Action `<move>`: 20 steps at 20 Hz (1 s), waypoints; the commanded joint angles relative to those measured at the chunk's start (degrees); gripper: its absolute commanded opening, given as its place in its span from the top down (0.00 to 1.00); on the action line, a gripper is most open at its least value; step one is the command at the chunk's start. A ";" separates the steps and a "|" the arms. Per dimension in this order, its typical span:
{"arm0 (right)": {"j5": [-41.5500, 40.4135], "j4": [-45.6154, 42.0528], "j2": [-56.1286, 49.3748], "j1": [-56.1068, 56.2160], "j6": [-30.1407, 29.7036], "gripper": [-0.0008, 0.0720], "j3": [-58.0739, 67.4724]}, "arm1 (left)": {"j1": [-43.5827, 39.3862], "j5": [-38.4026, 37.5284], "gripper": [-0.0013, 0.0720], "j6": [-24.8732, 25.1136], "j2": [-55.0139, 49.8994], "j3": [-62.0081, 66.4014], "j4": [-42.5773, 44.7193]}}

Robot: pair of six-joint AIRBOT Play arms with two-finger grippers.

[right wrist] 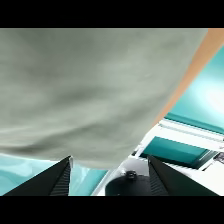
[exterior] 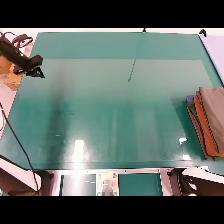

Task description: Fold the shirts.

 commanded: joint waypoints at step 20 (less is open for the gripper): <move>-34.58 15.06 21.09 67.21 -6.16 0.97 -18.43 | -14.32 23.61 0.95 4.00 45.20 -59.19 0.94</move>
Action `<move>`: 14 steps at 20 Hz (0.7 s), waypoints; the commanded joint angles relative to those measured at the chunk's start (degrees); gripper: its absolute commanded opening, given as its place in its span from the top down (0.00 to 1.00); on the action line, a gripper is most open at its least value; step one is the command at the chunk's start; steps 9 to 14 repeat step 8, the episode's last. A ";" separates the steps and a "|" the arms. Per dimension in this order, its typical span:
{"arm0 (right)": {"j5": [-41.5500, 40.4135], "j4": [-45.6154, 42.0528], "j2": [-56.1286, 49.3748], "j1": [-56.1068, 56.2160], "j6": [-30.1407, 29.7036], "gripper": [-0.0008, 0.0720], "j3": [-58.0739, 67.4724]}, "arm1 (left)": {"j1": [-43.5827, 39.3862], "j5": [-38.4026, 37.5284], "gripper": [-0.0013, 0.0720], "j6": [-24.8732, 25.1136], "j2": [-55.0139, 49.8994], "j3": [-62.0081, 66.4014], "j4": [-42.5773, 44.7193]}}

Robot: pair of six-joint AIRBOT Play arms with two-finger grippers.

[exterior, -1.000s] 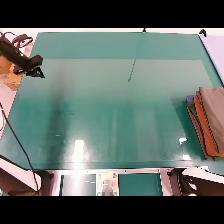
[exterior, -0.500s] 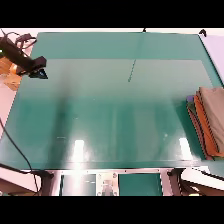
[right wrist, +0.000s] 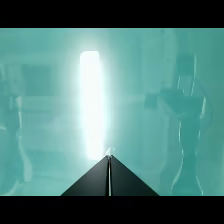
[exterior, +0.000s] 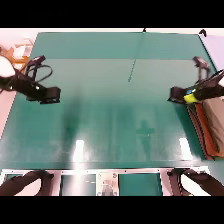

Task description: Fold the shirts.

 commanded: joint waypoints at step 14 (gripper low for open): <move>-4.28 0.33 2.82 9.18 1.16 0.97 -5.77 | -0.76 1.18 0.95 0.33 5.05 -5.77 -0.44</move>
